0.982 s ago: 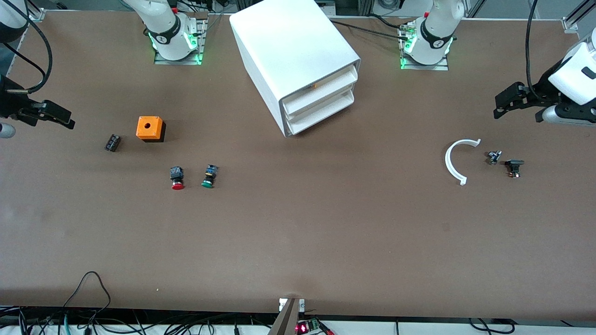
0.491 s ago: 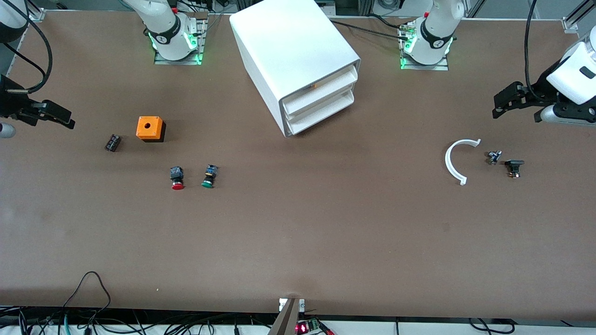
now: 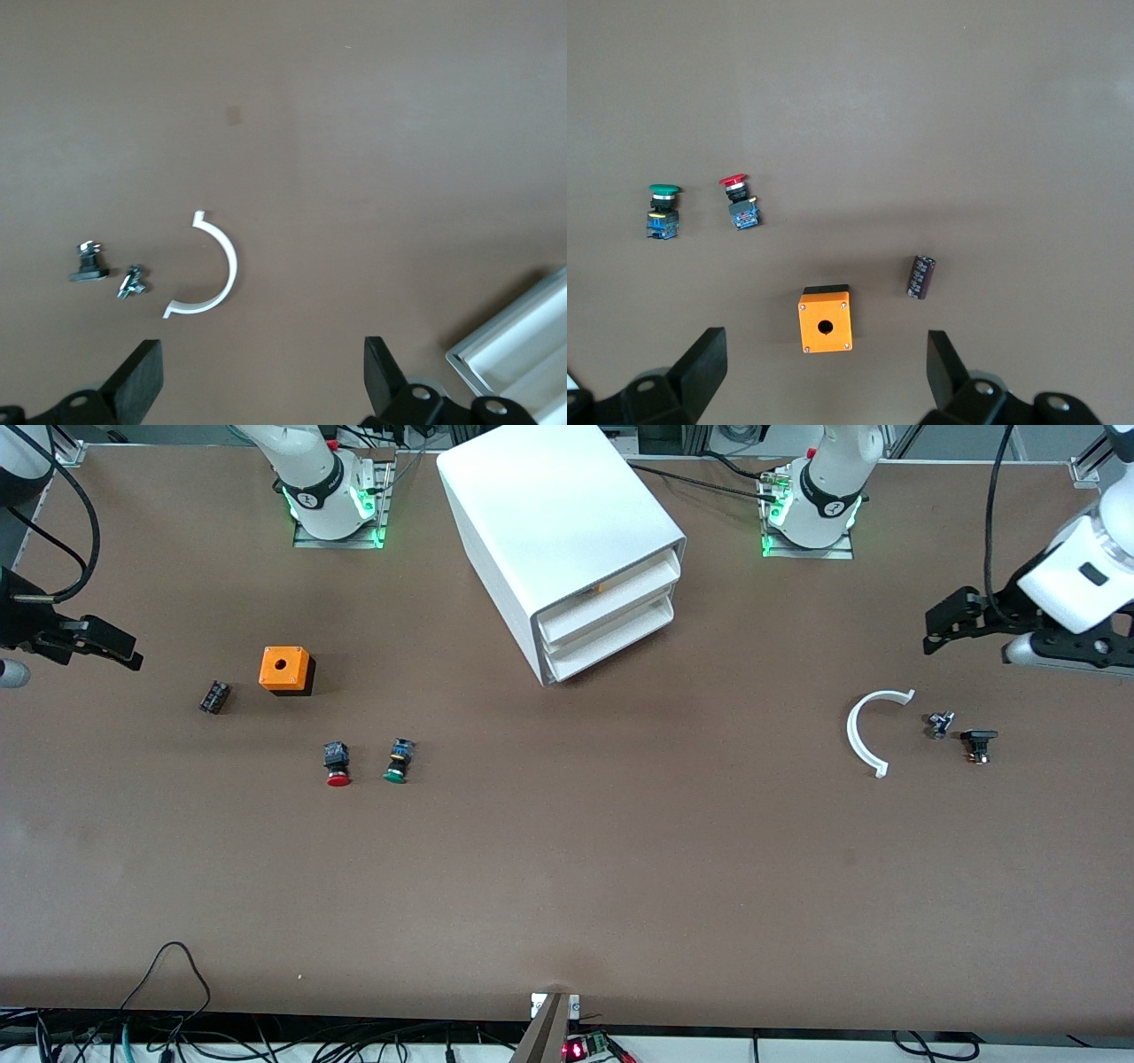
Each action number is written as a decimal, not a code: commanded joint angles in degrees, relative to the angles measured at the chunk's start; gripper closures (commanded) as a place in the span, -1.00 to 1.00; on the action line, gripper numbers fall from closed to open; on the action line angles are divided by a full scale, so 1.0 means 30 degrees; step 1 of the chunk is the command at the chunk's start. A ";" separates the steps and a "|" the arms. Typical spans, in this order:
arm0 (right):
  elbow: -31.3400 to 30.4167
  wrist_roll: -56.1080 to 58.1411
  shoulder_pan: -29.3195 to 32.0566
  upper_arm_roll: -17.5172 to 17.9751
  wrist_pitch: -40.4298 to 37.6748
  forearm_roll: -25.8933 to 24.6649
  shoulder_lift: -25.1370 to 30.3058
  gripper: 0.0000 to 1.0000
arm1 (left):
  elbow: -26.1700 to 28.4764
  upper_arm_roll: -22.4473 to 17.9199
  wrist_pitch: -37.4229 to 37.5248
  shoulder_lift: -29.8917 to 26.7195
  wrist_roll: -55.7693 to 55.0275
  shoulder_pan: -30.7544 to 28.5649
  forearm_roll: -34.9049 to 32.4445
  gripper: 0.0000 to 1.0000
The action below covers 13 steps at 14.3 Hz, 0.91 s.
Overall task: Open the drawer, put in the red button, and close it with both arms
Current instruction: 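Reach the left gripper to the handle of the cabinet's upper drawer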
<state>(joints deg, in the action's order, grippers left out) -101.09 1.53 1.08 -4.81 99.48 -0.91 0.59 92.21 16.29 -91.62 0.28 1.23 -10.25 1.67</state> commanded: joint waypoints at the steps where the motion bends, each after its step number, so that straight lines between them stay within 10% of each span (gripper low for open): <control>1: -0.0318 0.0163 -0.0069 -0.0009 -0.0141 -0.0252 0.0448 -1.00 | -0.0826 0.0838 0.0248 0.0464 -0.0350 0.0020 -0.0702 -1.00; 13: -0.0318 0.0134 -0.0069 -0.0009 -0.0170 -0.0252 0.0448 -1.00 | 0.0697 0.1277 0.0336 0.4006 0.0001 0.0517 0.0967 -1.00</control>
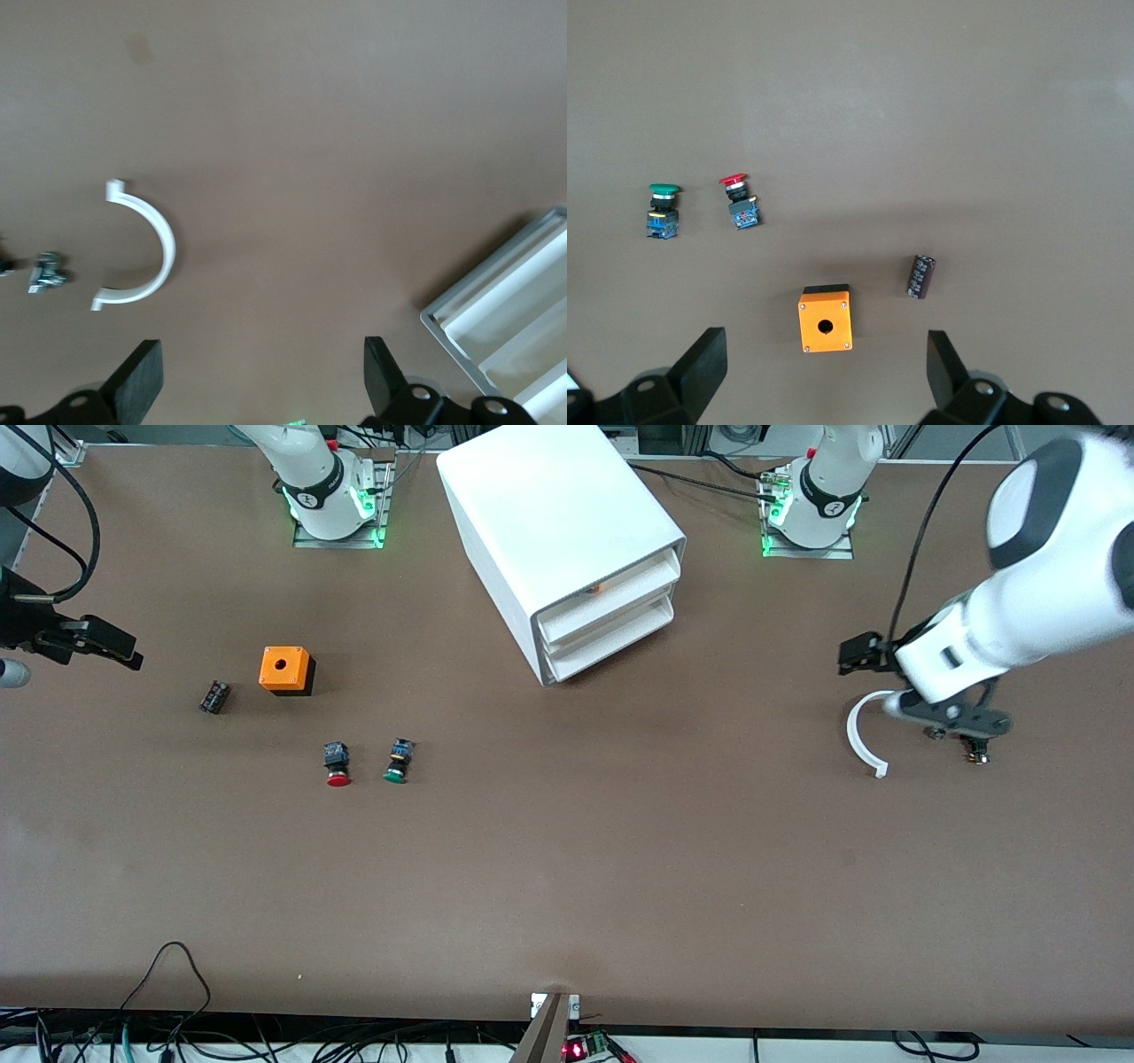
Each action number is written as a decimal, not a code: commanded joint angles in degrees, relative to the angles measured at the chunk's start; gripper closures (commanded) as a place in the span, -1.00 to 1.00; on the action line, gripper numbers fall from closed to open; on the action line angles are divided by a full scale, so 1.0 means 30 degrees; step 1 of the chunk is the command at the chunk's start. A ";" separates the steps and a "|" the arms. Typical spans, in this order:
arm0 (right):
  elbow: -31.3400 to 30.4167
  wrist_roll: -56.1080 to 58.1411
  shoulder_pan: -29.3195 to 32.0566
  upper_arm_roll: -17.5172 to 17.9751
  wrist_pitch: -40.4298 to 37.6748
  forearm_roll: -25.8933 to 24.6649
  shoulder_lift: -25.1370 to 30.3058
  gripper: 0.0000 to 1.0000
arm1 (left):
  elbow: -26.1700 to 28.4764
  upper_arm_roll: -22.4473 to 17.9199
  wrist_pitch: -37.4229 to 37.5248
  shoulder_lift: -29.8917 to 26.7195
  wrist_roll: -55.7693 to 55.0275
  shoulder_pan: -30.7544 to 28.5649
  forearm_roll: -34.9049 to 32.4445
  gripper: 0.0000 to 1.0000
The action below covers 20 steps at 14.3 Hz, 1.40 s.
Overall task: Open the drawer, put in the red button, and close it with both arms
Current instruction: 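Reach the left gripper to the handle of the cabinet's upper drawer, then pull the upper drawer open with the left gripper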
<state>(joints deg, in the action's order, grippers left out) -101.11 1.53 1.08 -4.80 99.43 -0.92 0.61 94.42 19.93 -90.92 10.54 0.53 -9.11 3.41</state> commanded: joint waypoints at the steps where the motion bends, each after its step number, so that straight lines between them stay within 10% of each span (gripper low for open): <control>1: -0.0312 0.0163 -0.0067 -0.0011 -0.0126 -0.0251 0.0443 -1.00 | -0.0008 0.0093 0.0103 0.1051 0.0264 0.0369 0.1141 -1.00; 14: -0.0341 0.0222 -0.0067 -0.0128 -0.0155 -0.0280 0.0443 -1.00 | 0.8307 0.0530 -0.5374 0.4365 0.6528 0.2012 1.6170 -1.00; 20: -0.0312 -0.0013 -0.0067 0.0019 -0.0359 -0.0251 0.0472 -1.00 | 0.9483 0.2261 -0.6546 0.4425 0.6973 0.2071 1.6764 -0.68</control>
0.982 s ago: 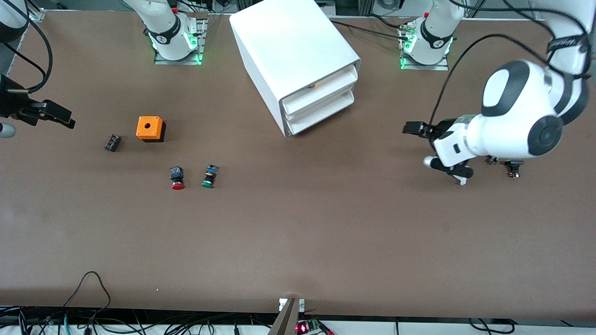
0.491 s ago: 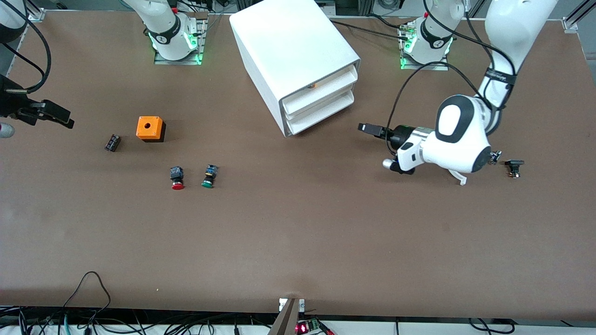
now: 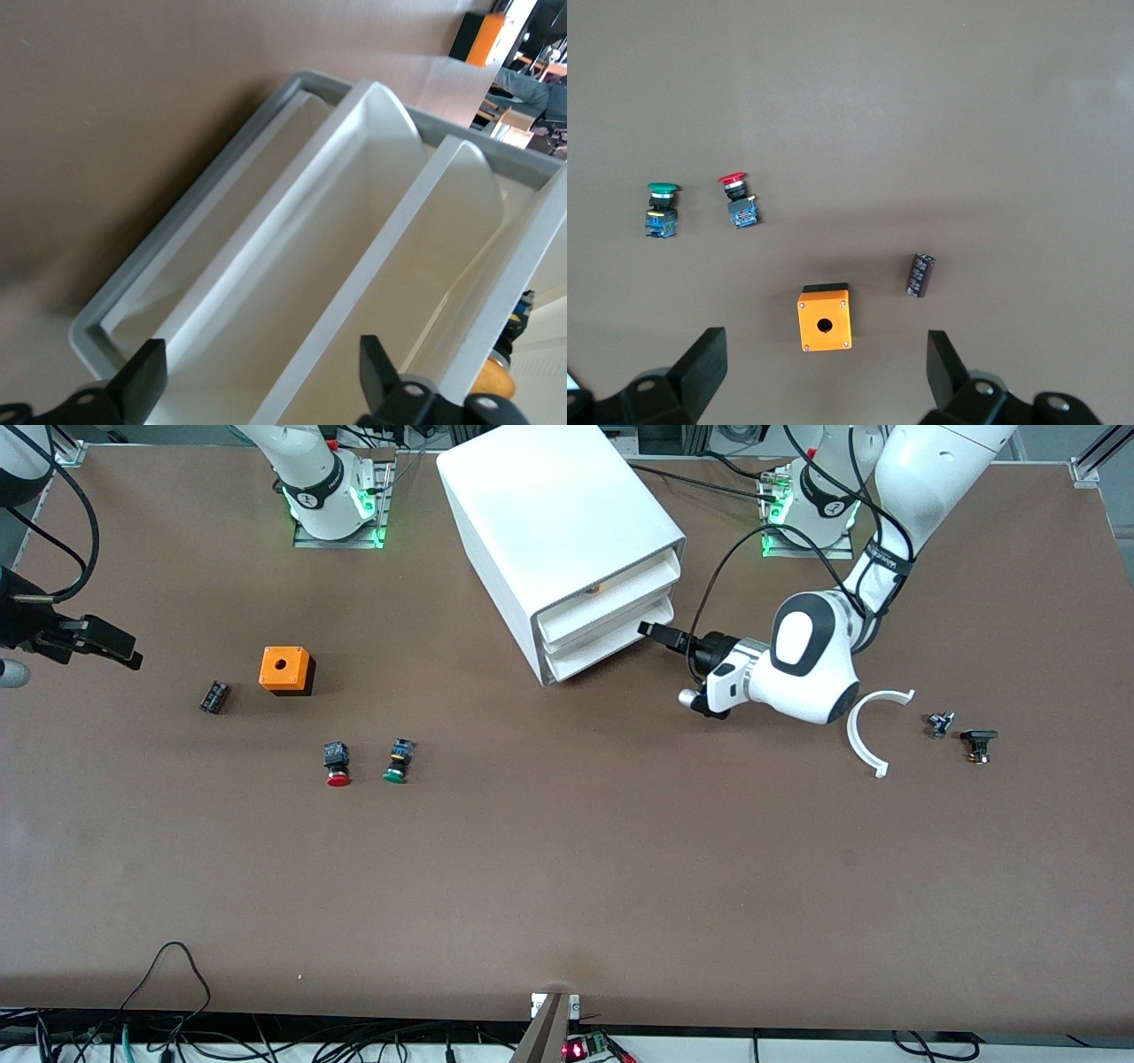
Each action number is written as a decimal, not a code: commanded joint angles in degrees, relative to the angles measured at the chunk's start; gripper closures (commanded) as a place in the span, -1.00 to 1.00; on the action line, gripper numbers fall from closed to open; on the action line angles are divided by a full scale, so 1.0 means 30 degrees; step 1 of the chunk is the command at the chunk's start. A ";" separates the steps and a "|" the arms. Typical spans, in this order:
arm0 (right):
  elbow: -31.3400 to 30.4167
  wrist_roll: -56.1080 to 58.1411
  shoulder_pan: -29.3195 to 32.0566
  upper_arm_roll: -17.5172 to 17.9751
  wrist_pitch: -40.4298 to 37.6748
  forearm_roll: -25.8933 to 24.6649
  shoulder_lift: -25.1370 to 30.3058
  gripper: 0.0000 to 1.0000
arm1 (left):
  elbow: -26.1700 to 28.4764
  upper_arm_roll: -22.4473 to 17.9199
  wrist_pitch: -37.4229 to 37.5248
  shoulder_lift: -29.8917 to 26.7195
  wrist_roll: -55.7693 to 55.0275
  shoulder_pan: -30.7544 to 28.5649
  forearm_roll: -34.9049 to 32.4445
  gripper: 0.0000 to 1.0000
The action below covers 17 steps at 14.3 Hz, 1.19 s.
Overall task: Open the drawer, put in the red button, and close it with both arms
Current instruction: 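Pull the upper drawer open with the left gripper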
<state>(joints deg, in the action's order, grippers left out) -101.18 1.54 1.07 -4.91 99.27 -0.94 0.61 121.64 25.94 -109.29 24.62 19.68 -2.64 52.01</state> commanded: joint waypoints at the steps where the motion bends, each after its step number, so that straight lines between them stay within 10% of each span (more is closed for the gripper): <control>1: -0.0287 -0.0017 -0.0065 0.0055 -0.0334 -0.0242 0.0470 -1.00 | 0.0585 0.0433 -0.0513 -0.0237 0.0589 -0.0028 0.0594 -0.65; 9: -0.0287 -0.0046 -0.0065 0.0055 -0.0364 -0.0242 0.0470 -1.00 | 0.1494 0.1811 -0.2447 -0.0061 0.0560 0.0558 0.2498 -0.65; 11: -0.0287 -0.0075 -0.0065 0.0055 -0.0364 -0.0242 0.0470 -1.00 | 0.1786 0.1782 -0.3031 -0.0061 0.0589 0.0529 0.2382 0.97; 17: -0.0287 -0.0075 -0.0065 0.0055 -0.0393 -0.0242 0.0412 -1.00 | 0.0973 0.0497 -0.3971 -0.0266 0.0589 -0.0027 0.0663 1.00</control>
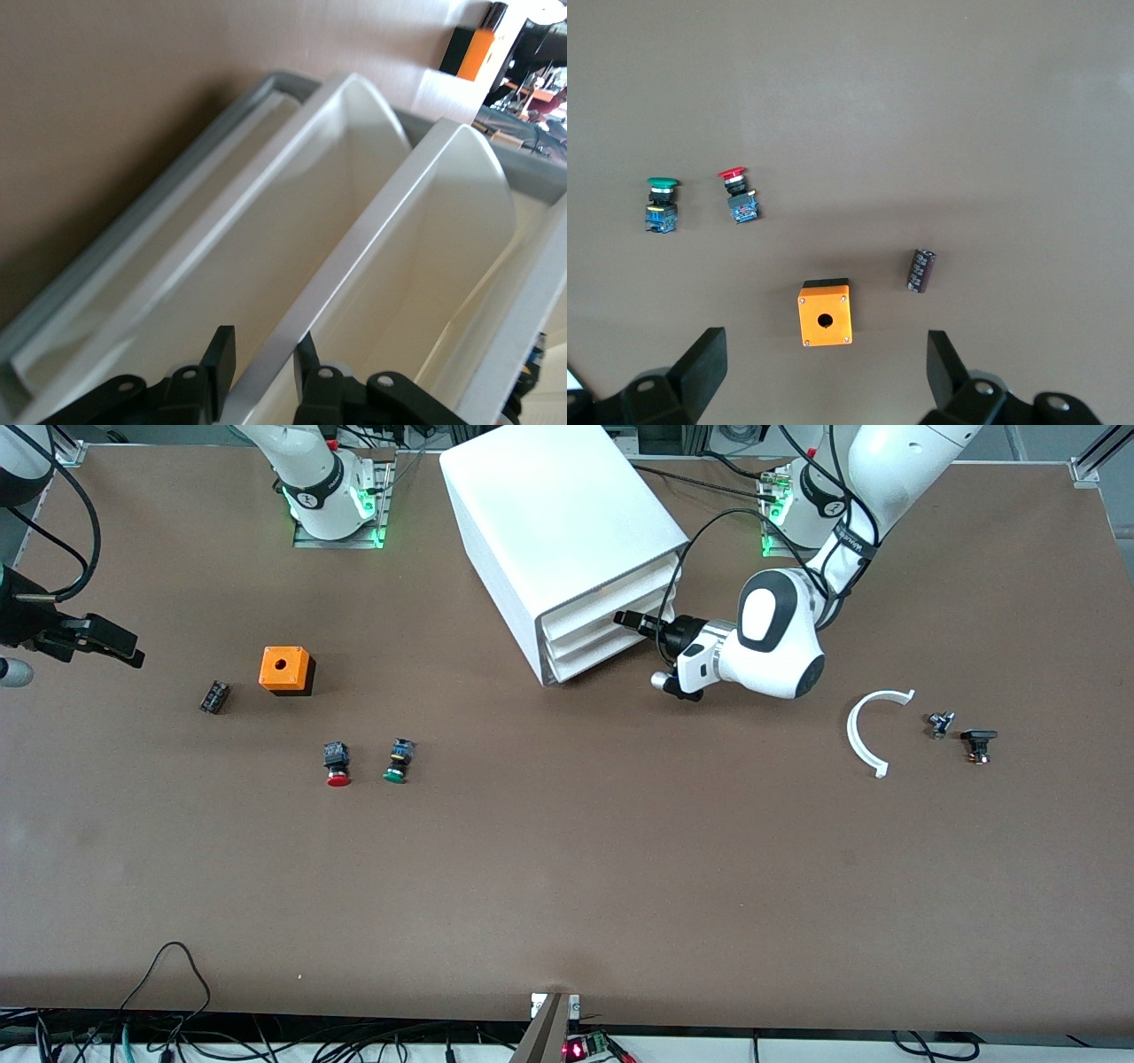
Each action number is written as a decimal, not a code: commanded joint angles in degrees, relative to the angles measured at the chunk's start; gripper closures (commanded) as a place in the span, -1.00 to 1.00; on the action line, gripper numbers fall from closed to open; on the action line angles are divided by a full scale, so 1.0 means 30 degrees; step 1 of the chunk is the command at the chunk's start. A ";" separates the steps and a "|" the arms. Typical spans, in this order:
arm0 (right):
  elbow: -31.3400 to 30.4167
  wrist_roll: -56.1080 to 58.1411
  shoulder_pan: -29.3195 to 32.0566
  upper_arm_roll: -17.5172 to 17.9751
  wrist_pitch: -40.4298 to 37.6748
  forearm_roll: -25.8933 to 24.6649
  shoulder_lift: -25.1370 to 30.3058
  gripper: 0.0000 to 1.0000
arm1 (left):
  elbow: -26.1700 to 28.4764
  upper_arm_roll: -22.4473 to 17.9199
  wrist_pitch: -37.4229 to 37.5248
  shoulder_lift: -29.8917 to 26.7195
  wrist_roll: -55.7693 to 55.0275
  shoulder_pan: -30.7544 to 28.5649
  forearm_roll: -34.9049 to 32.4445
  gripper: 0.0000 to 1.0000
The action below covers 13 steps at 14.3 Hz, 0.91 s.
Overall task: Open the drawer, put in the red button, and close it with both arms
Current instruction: 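Pull the upper drawer open with the left gripper, then move the right gripper to the red button while the left gripper withdraws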
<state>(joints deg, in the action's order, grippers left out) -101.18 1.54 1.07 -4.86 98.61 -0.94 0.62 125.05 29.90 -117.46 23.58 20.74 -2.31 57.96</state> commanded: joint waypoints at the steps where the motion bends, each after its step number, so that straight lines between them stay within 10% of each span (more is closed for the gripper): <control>1: -0.0287 -0.0104 -0.0064 0.0039 -0.0232 -0.0242 0.0379 -1.00 | -0.0633 -0.1261 -0.1247 0.0080 0.0205 -0.0255 -0.2374 1.00; 6: -0.0754 -0.0104 -0.0093 0.0214 0.0467 -0.0096 -0.0380 -1.00 | -0.2249 -0.2758 -0.1217 -0.0184 0.0146 -0.0900 -0.3498 0.88; 7: -0.1104 -0.0104 -0.0093 0.0418 0.1108 -0.0096 -0.0470 -1.00 | -0.2249 -0.2789 -0.1159 -0.0271 0.0234 -0.0959 -0.3498 -0.98; 13: -0.3948 -0.0690 -0.0093 0.2668 0.5680 0.0021 -0.1551 -1.00 | -0.2746 -0.2906 -0.1247 -0.1702 0.0146 -0.1834 -0.3934 -1.00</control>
<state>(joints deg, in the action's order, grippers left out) -111.02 0.61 0.73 0.18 112.26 -0.90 -3.39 117.53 21.60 -121.48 21.80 22.11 -6.15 48.75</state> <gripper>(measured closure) 0.000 0.194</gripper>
